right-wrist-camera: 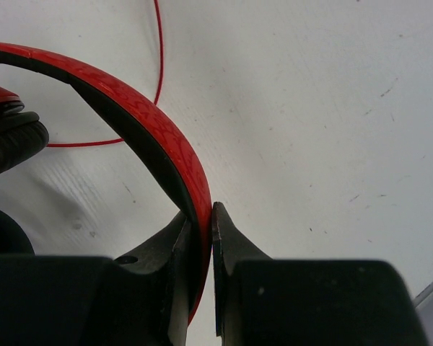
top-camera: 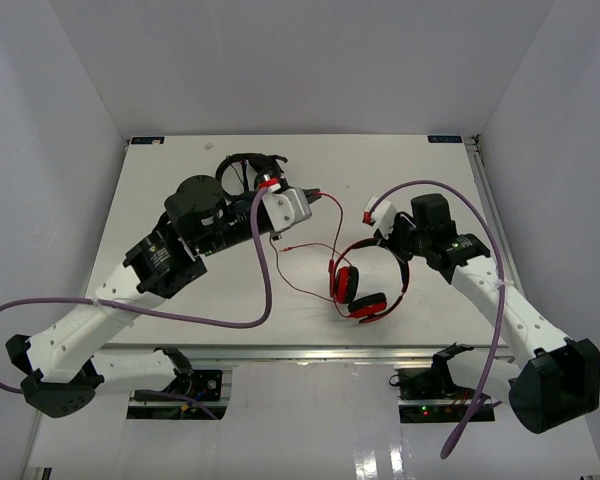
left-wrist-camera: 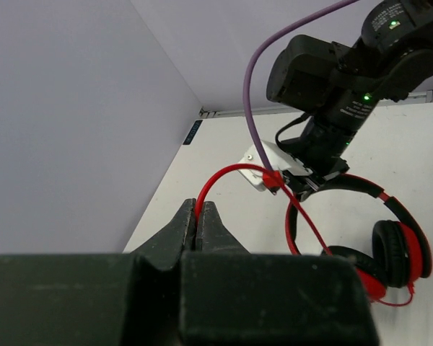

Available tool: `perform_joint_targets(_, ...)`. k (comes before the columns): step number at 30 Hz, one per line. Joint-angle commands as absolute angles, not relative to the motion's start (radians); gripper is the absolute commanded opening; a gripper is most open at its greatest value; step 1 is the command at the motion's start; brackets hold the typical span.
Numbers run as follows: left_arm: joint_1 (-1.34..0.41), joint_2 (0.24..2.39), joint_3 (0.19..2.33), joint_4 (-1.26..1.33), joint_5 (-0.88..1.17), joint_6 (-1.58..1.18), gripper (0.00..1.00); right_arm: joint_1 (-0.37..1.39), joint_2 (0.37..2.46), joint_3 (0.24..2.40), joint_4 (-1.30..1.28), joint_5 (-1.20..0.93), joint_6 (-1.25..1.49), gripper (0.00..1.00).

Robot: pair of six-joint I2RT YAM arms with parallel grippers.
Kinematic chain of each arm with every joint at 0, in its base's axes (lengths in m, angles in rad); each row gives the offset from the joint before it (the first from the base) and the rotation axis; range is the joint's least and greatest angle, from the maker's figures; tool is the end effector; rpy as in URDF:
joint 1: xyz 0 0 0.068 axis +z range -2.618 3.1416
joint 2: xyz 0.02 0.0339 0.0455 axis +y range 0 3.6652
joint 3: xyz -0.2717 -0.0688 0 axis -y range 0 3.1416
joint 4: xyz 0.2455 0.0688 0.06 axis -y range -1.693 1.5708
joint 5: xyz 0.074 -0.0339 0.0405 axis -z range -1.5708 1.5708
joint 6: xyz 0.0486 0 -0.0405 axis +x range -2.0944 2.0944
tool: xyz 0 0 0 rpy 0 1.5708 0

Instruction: Wrap the headphones

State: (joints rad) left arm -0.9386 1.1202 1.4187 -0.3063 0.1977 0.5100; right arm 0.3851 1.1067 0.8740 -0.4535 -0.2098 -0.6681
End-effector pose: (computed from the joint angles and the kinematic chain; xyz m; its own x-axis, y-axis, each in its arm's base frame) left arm 0.1343 -0.1995 0.4867 0.4388 0.2110 -0.8735 0.7939 0.3643 0.4868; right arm 0.2234 0.1015 0.2812 -0.1408 -0.7109 -0.6891 -0.7694 0.5166 -0.3757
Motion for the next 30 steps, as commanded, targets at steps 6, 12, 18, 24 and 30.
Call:
perform_joint_targets(6, -0.94, 1.178, 1.482, -0.28, 0.115, 0.574, 0.0, 0.408, 0.956, 0.849, -0.448, -0.411, -0.741, 0.08)
perform_joint_targets(12, -0.917, 1.186, 1.453, -0.275, 0.104, 0.575, 0.0, 0.411, 0.908, 0.852, -0.487, -0.494, -0.772, 0.08)
perform_joint_targets(18, -0.857, 1.184, 1.447, -0.261, 0.145, 0.556, 0.0, 0.41, 0.887, 0.855, -0.529, -0.556, -0.804, 0.08)
perform_joint_targets(24, -0.775, 1.196, 1.437, -0.252, 0.211, 0.526, 0.0, 0.415, 0.876, 0.851, -0.57, -0.612, -0.834, 0.08)
perform_joint_targets(30, -0.696, 1.178, 1.309, -0.202, 0.258, 0.494, 0.0, 0.417, 0.852, 0.882, -0.615, -0.677, -0.843, 0.08)
